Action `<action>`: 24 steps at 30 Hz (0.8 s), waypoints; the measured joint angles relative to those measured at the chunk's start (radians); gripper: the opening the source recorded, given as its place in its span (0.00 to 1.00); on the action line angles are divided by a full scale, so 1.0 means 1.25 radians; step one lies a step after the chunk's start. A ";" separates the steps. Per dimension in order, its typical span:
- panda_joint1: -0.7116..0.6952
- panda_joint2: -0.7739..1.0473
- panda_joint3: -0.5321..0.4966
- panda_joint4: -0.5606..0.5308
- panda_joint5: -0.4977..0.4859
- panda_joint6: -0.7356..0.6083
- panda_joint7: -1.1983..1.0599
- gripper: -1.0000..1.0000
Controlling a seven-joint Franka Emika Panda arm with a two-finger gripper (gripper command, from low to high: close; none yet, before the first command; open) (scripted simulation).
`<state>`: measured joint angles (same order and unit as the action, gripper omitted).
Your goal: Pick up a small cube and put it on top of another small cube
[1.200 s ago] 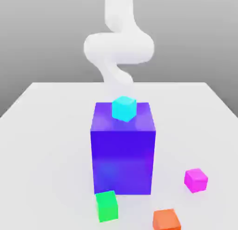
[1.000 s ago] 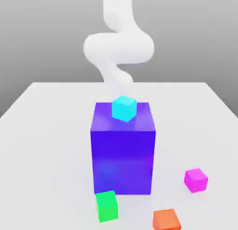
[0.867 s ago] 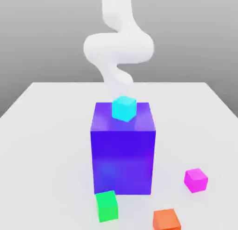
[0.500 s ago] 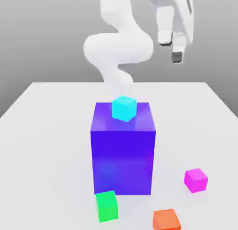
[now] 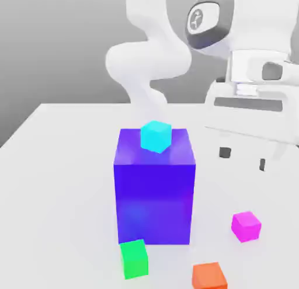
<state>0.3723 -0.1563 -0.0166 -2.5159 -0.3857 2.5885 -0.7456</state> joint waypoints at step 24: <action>0.073 0.260 0.107 -0.121 0.261 0.204 -1.004 0.50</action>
<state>0.4631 0.1690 0.1166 -2.6668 -0.0598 2.8433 -2.0008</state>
